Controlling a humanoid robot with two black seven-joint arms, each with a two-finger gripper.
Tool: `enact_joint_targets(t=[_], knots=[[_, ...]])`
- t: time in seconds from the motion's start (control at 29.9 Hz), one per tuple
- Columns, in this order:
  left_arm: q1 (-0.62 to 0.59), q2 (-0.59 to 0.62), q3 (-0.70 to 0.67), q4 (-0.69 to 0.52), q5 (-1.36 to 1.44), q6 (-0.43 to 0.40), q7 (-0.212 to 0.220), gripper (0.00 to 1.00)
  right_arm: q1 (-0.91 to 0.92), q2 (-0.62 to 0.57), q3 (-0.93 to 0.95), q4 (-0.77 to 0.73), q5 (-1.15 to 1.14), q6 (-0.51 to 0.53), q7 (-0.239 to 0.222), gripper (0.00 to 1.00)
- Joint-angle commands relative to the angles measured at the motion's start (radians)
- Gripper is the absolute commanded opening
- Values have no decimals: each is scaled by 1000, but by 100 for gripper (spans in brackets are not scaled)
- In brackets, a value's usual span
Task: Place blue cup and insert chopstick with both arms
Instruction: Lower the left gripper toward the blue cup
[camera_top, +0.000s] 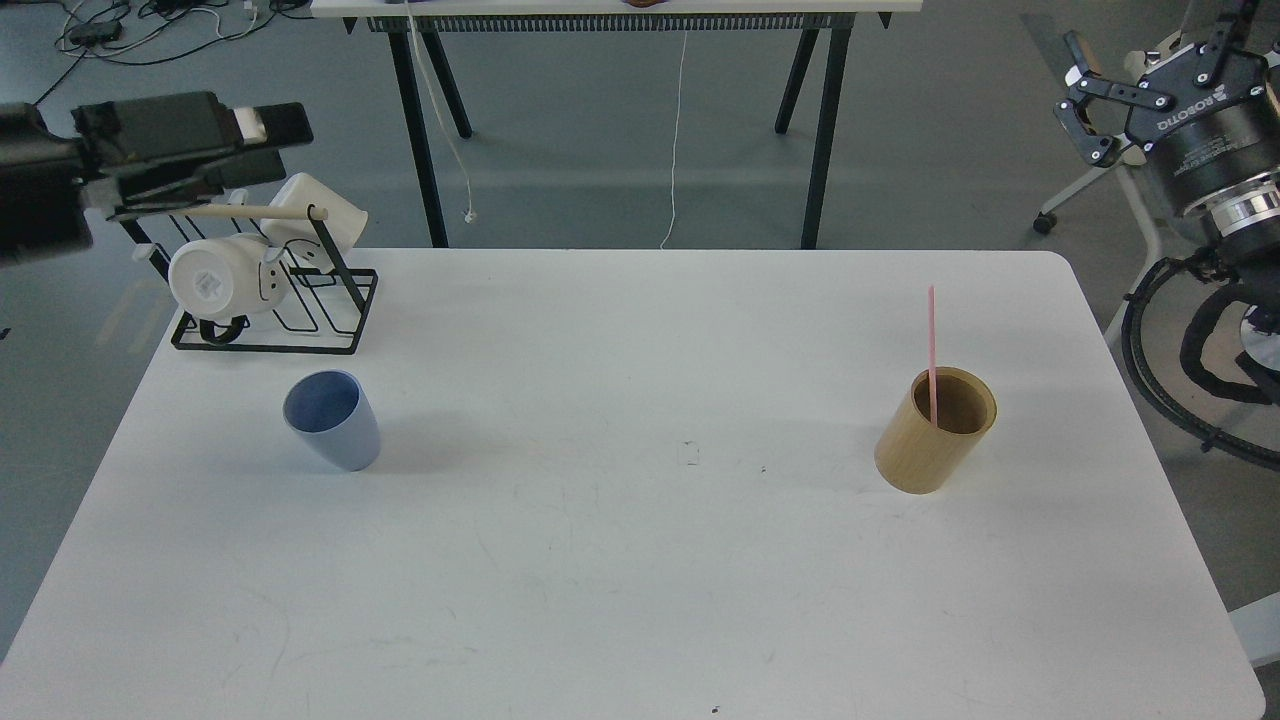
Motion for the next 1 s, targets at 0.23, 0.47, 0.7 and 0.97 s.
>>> enact_joint_targets(t=[0.23,0.47,0.7,0.97], knots=[[69,-111,137,225,438,37,0,99,-5,-10,0,-1,0,0,0,99],[96,-275,141,444,539,39,0,100,-14,-10,0,-1,0,0,0,99],[104,-411,143,590,560,34,0,99,-20,-11,3,-13,0,0,0,99],[147,-490,143,676,563,33,0,99,-29,-21,3,-16,0,0,0,99]])
